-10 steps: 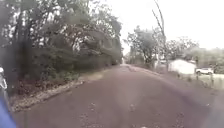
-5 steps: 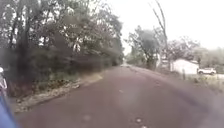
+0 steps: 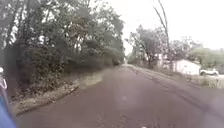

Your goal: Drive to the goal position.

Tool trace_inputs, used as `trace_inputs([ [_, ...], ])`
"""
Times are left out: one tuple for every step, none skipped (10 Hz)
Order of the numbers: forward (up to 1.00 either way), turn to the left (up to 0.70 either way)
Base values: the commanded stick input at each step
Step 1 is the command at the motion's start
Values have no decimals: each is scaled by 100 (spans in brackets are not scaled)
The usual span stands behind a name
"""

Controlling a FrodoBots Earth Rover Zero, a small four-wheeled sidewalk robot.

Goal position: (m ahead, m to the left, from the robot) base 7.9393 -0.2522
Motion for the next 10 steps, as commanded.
trace_inputs([
  [70, -1],
  [70, -1],
  [70, -1],
  [70, -7],
  [70, -3],
  [70, -1],
  [70, -1],
  [70, -1],
  [70, -1],
  [70, -1],
])
